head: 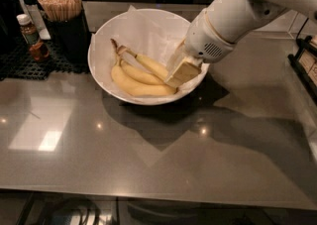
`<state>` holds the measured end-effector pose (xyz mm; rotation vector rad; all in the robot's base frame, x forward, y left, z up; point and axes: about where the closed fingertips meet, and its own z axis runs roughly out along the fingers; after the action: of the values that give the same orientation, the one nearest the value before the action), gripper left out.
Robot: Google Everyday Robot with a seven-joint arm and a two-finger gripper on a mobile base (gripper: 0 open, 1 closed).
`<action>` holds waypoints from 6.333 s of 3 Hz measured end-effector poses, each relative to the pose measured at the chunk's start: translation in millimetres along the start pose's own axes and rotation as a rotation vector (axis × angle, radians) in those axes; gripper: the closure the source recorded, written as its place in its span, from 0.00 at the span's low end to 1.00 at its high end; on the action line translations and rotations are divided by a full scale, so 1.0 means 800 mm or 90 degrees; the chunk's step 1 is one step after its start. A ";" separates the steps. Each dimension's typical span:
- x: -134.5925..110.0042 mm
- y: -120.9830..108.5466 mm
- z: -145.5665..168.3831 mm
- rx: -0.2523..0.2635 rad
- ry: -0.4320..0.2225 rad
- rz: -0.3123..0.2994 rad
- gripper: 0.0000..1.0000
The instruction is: Pick banana from white bowl
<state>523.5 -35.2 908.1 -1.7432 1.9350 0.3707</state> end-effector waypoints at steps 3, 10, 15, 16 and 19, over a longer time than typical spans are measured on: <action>0.006 -0.007 0.007 0.003 -0.014 0.024 0.00; -0.041 -0.079 0.091 -0.071 0.034 0.092 0.42; -0.029 -0.010 0.028 -0.009 -0.027 0.034 1.00; -0.064 0.019 -0.022 0.047 -0.085 -0.045 1.00; -0.165 0.165 -0.176 0.178 -0.191 -0.264 1.00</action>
Offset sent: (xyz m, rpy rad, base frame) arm 0.0022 -0.0002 -0.0029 0.0073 0.0059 -0.0089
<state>374.5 22.0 1079.0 -1.7310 1.3079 0.1861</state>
